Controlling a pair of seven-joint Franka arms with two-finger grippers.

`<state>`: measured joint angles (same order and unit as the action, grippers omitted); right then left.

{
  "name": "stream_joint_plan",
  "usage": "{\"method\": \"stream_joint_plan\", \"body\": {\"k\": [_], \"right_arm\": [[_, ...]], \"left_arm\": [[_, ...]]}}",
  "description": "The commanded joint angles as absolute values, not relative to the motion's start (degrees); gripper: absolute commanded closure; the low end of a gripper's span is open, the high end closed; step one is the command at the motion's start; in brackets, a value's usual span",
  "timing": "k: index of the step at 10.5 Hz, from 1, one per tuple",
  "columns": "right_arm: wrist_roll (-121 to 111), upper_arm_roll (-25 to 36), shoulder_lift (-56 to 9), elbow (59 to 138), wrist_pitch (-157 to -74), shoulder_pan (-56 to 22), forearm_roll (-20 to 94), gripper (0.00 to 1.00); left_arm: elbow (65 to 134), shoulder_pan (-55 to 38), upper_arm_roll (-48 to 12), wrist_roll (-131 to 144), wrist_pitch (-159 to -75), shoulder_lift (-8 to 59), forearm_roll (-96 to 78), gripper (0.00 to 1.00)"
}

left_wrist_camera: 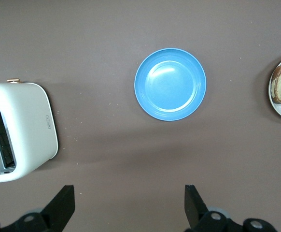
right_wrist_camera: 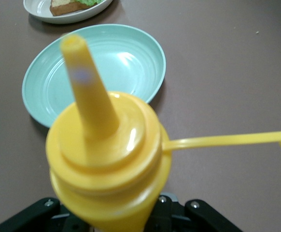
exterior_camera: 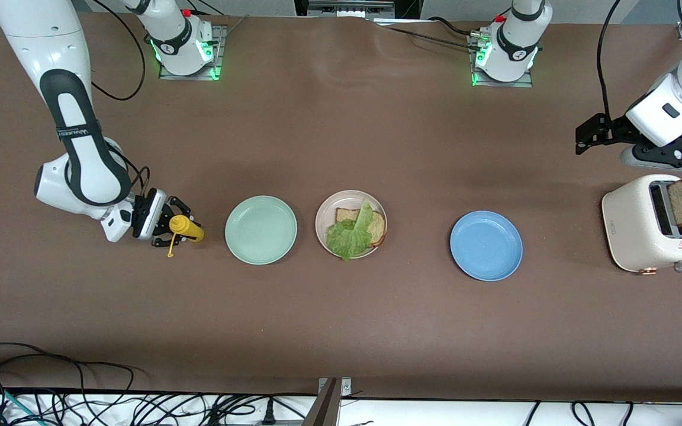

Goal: Make sandwich on beige plate with both arms
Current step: 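Lift and carry the mustard bottle over the beige plate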

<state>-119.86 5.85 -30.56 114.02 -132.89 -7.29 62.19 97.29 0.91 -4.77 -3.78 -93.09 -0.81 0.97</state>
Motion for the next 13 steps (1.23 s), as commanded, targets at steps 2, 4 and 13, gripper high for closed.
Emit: {"method": "stream_joint_plan", "body": {"k": [2,4,13], "right_arm": [[-108.50,3.26,-30.59,110.66,-134.56,-8.88,58.03,1.00],[-102.24,2.90,-30.15,108.91,-134.91,-10.71,54.59,1.00],[-66.51,2.55,-28.57,100.82,-134.56,-18.80,31.16,1.00]], "left_arm": [[96.42,1.41,-5.10,-4.13,-92.02,-0.70,-0.44,0.00],[96.42,1.41,-5.10,-4.13,-92.02,-0.70,-0.44,0.00],[96.50,1.76,-4.92,-4.48,-92.02,-0.70,-0.44,0.00]]}}
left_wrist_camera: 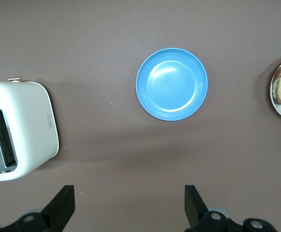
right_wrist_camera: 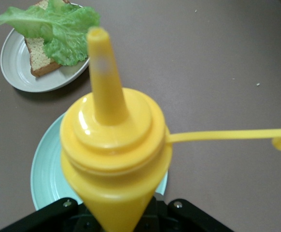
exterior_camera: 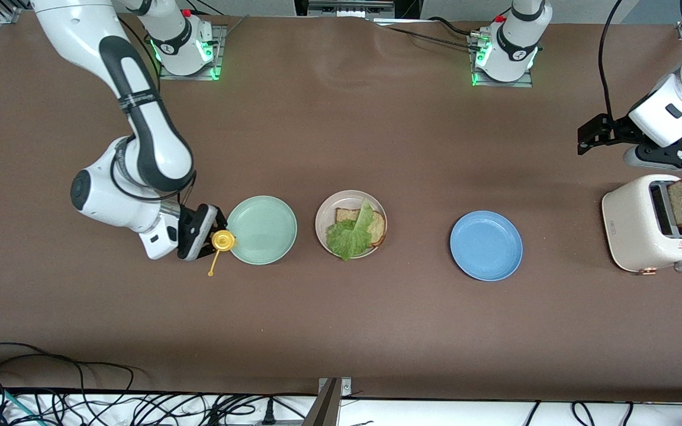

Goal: Make sandwich on beige plate with both arms
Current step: 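Lift and carry the mustard bottle over the beige plate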

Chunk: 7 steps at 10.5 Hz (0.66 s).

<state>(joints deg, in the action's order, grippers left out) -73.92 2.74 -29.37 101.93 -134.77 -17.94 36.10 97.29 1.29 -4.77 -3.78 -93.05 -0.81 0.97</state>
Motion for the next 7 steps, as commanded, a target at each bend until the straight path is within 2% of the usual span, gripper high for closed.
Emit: {"method": "stream_joint_plan", "body": {"k": [1,4,7], "right_arm": [[-60.88,1.16,-28.48,99.42,-134.21,-19.68,28.07,1.00],[-43.03,-1.66,-28.48,97.30,-134.03,-22.40,15.95,1.00],[-34.84,-0.54,-28.82,96.34,-133.59,-29.41,12.92,1.00]], "left_arm": [[96.50,1.76,-4.92,-4.48,-92.02,-0.70,-0.44,0.00],[96.50,1.85,-4.92,-4.48,-91.93,-0.70,-0.44,0.00],[96.59,1.85,-4.92,-4.48,-91.93,-0.70,-0.44,0.00]]}}
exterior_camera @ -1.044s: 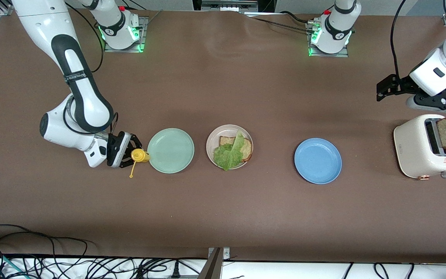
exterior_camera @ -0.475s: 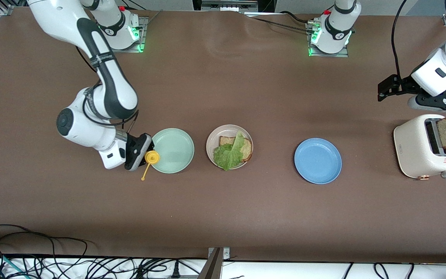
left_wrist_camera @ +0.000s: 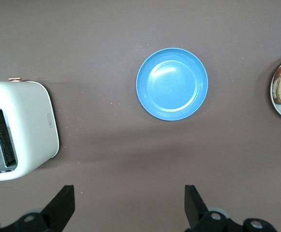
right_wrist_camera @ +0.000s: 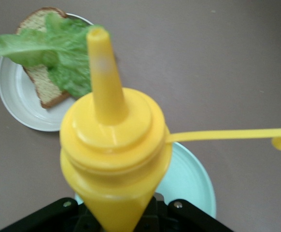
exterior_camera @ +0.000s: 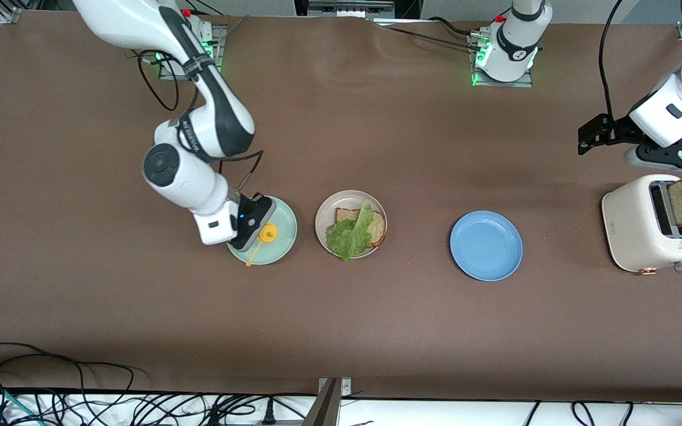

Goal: Make sandwich on beige plate with both arms
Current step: 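Lift and carry the mustard bottle over the beige plate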

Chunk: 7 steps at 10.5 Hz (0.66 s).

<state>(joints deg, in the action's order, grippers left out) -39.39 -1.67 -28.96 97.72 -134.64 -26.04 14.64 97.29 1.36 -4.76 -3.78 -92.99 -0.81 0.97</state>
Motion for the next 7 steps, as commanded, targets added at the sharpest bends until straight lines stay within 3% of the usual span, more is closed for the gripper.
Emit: {"method": "stream_joint_plan", "body": {"k": [1,3,7], "right_arm": [[-30.80,0.78,-29.44,95.20,-133.59,-32.66,10.92,1.00],[-24.37,1.40,-31.28,93.61,-133.42,-35.85,7.75,1.00],[-17.58,2.55,-37.87,81.93,-119.64,-39.81,-0.79,1.00]], "left_arm": [[96.59,1.85,-4.92,-4.48,-91.93,-0.70,-0.44,0.00],[96.59,1.93,-4.83,-4.48,-91.93,-0.70,-0.44,0.00],[96.68,3.16,-4.83,-4.57,-91.93,-0.62,-1.76,0.00]]}}
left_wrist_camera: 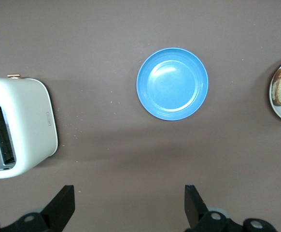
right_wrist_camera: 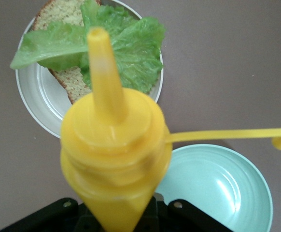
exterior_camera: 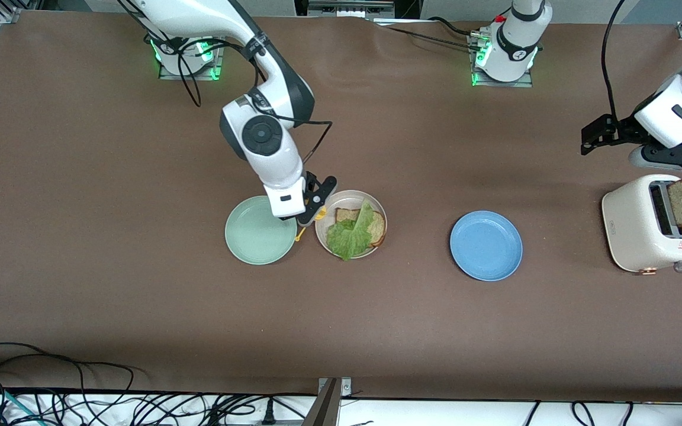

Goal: Make sandwich on beige plate with both arms
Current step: 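Lift and carry the mustard bottle over the beige plate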

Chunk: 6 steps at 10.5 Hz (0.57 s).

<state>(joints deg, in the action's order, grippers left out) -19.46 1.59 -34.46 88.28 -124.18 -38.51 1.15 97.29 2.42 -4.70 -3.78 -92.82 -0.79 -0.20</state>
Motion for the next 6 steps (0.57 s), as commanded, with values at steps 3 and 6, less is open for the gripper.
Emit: {"method": "stream_joint_plan", "body": {"k": [3,6], "right_arm": [[-16.79,2.98,-41.99,76.33,-115.08,-41.65,-0.88,1.00],[-16.96,4.13,-45.35,71.02,-109.00,-43.50,-2.45,1.00]], "left_arm": [[96.68,3.16,-4.83,-4.57,-91.85,-0.62,-1.76,0.00],[96.77,3.25,-4.83,-4.57,-91.85,-0.62,-1.76,0.00]]}}
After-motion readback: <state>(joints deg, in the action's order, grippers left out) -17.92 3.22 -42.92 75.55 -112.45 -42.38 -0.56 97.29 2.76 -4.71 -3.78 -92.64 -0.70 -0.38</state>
